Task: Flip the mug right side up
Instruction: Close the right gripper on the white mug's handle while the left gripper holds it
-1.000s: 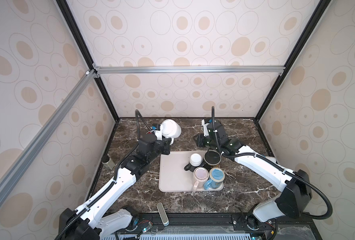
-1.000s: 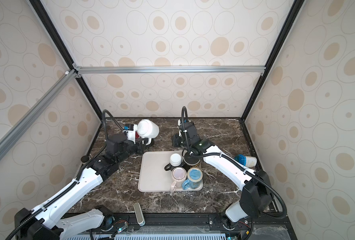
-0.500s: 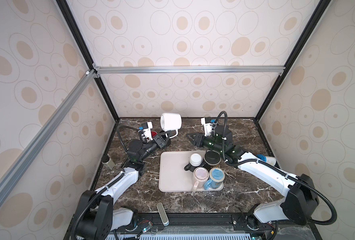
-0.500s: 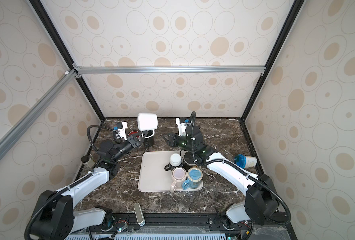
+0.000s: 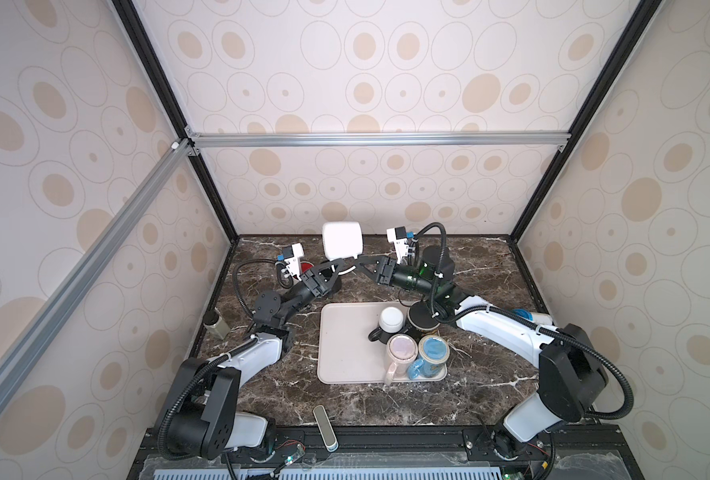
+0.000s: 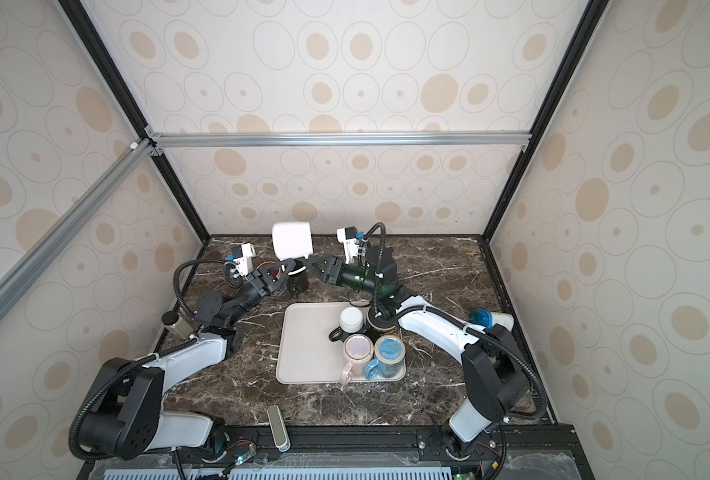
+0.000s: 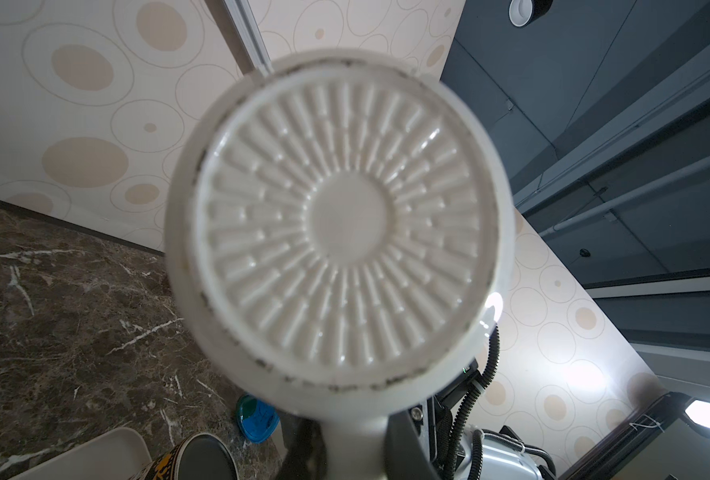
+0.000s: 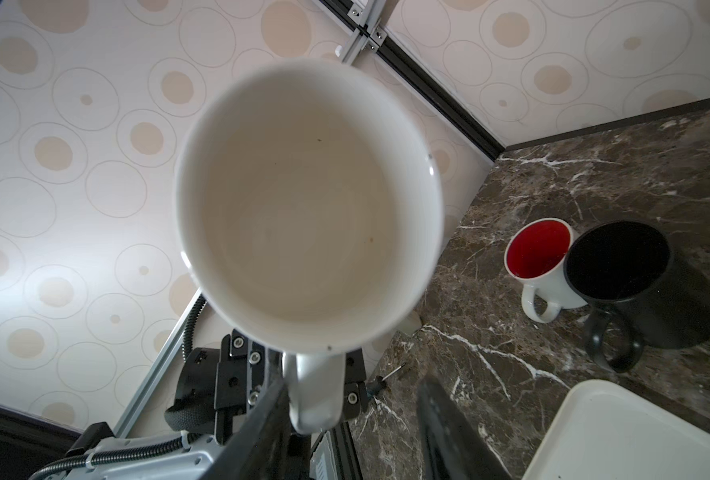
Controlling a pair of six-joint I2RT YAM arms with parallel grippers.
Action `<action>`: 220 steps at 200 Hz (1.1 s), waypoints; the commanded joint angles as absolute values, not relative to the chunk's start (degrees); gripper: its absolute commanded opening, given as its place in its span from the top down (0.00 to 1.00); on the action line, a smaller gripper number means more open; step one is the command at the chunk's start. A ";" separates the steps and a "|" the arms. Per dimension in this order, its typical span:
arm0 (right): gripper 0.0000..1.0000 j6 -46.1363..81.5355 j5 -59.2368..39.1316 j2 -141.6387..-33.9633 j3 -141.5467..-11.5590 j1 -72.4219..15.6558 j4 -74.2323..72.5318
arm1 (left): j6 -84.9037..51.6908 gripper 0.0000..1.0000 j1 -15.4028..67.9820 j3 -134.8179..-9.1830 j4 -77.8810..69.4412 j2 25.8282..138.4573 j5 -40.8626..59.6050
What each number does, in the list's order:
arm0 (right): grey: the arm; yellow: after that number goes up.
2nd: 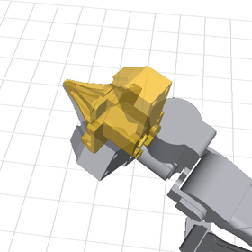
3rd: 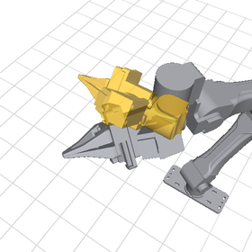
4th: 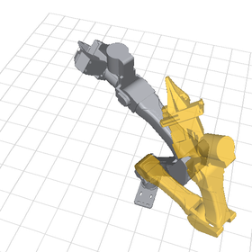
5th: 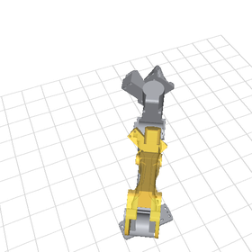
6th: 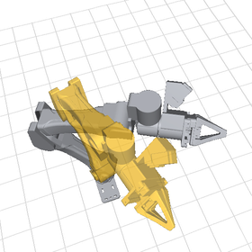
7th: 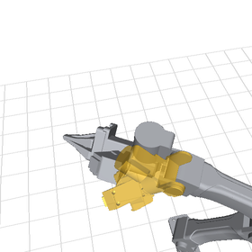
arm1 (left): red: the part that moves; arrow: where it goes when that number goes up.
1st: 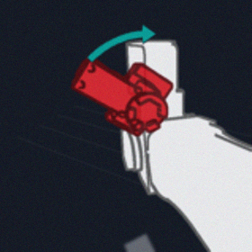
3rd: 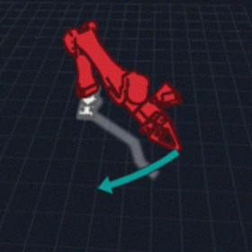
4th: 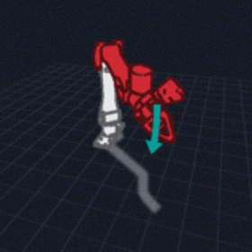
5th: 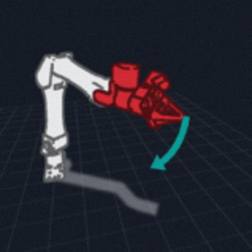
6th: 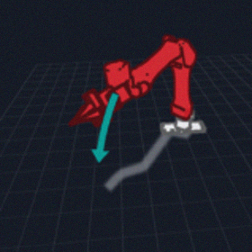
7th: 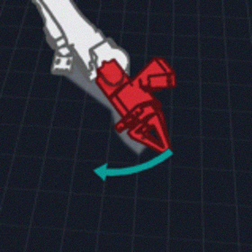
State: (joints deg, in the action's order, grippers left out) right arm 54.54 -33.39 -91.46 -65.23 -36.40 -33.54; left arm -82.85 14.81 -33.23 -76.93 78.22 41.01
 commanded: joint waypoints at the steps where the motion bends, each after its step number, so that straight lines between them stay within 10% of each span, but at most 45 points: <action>1: 0.51 57.48 -36.62 -92.11 -67.43 -36.07 -39.69 | -83.92 1.00 14.59 -34.67 -85.89 76.43 41.93; 220: 0.68 62.78 -40.72 -99.77 -74.64 -36.12 -44.33 | -88.99 1.00 15.20 -33.28 -95.54 83.19 43.84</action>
